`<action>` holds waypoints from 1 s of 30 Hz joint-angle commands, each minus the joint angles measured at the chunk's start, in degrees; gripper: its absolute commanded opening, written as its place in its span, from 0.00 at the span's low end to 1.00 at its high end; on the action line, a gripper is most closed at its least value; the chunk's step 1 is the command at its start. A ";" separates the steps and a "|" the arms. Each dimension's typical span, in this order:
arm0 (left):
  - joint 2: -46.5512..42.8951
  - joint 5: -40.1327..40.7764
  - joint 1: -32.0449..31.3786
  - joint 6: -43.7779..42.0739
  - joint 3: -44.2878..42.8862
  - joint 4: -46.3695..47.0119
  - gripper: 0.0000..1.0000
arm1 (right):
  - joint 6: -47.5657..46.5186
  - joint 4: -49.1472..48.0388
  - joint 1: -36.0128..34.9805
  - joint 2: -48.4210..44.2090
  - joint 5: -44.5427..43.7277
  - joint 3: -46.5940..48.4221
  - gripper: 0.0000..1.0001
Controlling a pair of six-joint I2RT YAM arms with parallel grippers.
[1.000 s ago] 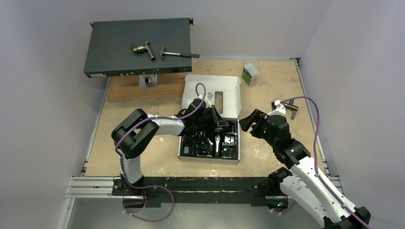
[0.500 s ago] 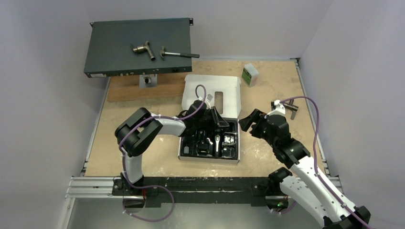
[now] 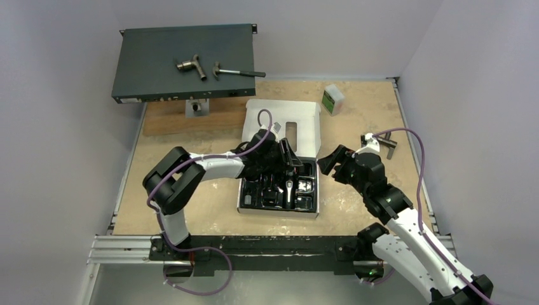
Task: Sort the hair-cutting tools
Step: Place the haircut tool in the storage box.
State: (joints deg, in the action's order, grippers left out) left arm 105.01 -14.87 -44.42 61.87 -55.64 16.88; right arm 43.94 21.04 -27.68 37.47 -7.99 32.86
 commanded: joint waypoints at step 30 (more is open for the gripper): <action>-0.07 8.00 -4.44 -10.59 -11.64 -19.29 0.00 | -0.53 -1.92 0.29 -1.62 -0.21 -0.74 0.72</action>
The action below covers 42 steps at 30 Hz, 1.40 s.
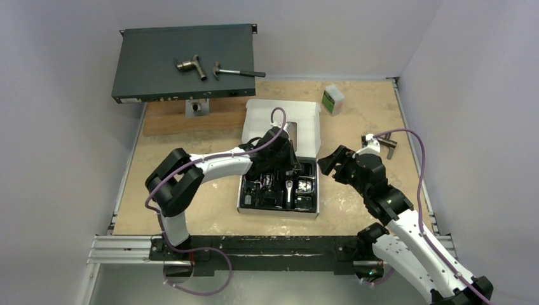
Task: Sort the hair-cutting tools
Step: Place the haircut tool in the storage box.
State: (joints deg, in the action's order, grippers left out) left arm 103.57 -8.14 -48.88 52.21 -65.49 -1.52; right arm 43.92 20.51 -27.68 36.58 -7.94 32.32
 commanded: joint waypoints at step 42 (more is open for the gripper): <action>5.41 -0.10 -1.04 -2.20 -7.72 -1.46 0.00 | -0.74 -1.26 0.30 -0.75 -0.14 -0.07 0.71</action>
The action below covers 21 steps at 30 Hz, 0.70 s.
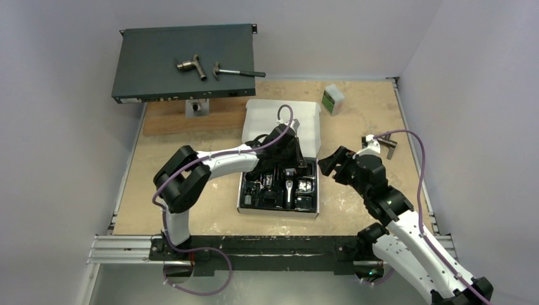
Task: Sort the hair-cutting tools
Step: Place the haircut tool in the storage box.
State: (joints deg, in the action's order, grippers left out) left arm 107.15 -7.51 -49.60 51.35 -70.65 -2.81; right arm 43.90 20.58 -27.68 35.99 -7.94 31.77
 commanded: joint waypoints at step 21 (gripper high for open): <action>-3.30 -0.55 -0.34 -2.22 -2.56 0.87 0.00 | -0.61 -0.57 0.29 -1.11 -0.60 0.91 0.72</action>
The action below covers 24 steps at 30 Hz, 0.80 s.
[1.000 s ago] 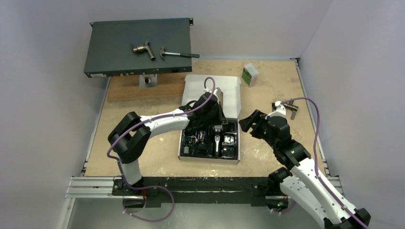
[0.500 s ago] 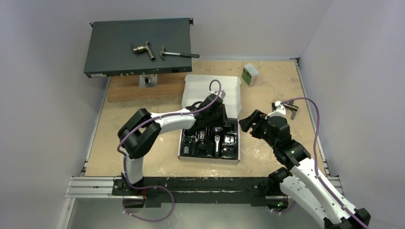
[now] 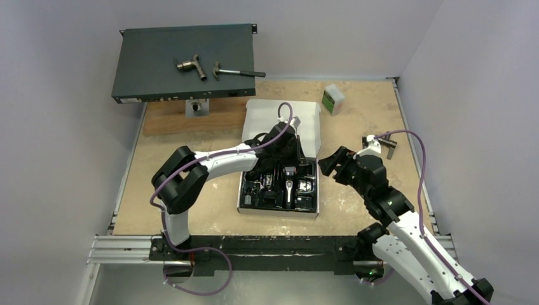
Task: Sort the hair-cutting tools
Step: Place the haircut tool in the storage box.
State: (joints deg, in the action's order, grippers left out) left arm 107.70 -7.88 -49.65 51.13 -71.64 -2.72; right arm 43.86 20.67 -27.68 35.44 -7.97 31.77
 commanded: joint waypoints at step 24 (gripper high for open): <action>-0.62 1.66 -0.98 -3.67 -1.85 -1.55 0.00 | -0.20 0.09 0.35 -1.31 -0.65 0.82 0.72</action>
State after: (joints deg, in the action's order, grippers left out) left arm 109.43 -6.74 -50.39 49.06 -72.64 -6.79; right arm 43.88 20.78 -27.68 35.24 -7.97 31.77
